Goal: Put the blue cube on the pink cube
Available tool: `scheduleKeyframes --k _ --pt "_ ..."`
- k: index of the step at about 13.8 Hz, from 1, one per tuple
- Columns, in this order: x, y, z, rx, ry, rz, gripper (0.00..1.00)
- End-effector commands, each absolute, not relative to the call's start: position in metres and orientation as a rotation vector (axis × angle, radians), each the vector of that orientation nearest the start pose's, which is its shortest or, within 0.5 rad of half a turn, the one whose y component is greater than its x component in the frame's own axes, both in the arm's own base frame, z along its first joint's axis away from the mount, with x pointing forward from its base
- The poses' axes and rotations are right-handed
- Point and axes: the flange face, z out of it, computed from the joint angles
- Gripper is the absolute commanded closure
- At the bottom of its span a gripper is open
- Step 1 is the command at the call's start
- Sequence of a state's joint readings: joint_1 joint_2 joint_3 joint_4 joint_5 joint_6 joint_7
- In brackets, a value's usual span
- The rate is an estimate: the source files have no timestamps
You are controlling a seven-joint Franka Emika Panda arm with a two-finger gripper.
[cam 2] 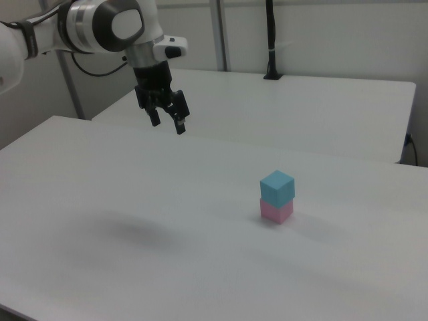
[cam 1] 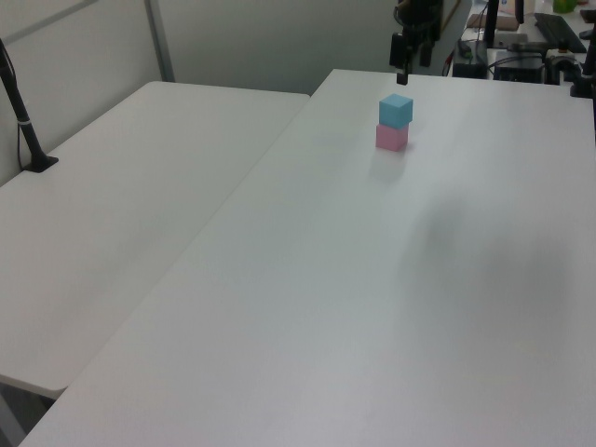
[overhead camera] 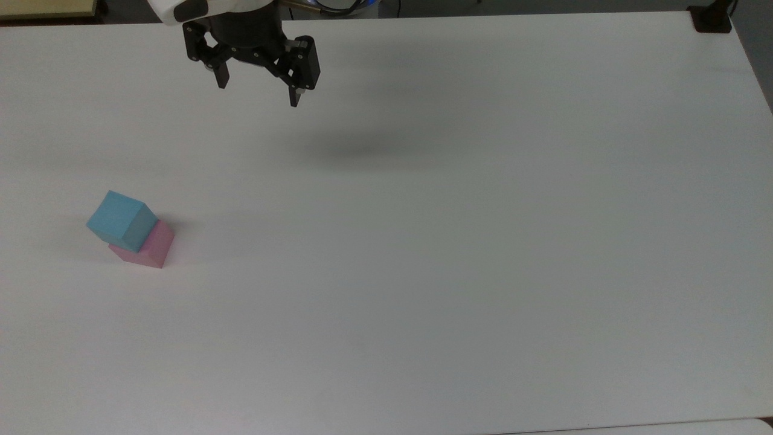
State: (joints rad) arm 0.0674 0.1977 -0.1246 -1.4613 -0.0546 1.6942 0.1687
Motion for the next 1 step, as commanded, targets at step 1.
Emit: scheduleKeyframes --k 1 --pt "0.6058 -0.0299 0.5741 -3.183 0.366 -0.017 0.0"
